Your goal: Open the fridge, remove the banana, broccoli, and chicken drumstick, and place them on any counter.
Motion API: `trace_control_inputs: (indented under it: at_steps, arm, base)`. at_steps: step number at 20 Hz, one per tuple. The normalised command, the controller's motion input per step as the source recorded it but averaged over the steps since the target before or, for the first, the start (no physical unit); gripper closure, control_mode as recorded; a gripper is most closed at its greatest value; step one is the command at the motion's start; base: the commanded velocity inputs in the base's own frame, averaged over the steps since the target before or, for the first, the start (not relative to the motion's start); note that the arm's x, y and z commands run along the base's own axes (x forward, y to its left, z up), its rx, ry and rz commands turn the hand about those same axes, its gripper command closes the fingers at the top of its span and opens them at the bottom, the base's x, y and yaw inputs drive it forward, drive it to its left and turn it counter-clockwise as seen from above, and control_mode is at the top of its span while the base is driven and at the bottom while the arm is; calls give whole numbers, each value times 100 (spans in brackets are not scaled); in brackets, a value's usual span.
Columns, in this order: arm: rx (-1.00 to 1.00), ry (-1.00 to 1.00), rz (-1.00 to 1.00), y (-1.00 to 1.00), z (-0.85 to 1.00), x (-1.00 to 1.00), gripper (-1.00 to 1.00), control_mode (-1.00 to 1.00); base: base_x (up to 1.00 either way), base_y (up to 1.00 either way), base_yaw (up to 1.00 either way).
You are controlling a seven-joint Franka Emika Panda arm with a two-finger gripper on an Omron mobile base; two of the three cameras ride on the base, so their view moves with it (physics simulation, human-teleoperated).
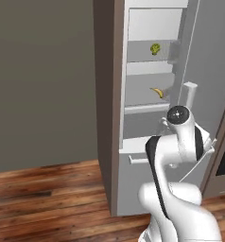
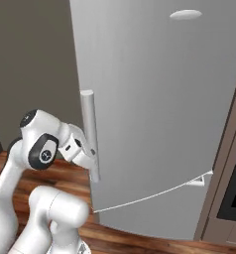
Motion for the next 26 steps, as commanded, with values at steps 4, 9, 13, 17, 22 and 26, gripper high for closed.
trace_control_inputs:
  at_steps: [4, 9, 13, 17, 22, 26]
  arm:
    - [8, 0, -23, -58, -17, -100, 100, -100]
    - [6, 0, -24, -45, -15, -100, 100, -100]
    - [0, -10, -6, -6, -10, -45, -100, -100]
    - [-4, -24, 0, 19, -1, -85, -100, -100]
    - [-11, -17, 0, 23, 44, -62, -100, -100]
    - [-2, 5, 1, 7, 4, 49, -100, -100]
  base:
    - [0, 0, 0]
    - [0, 0, 0]
    - [0, 0, 0]
    - [0, 0, 0]
    - [0, 0, 0]
    - [0, 0, 0]
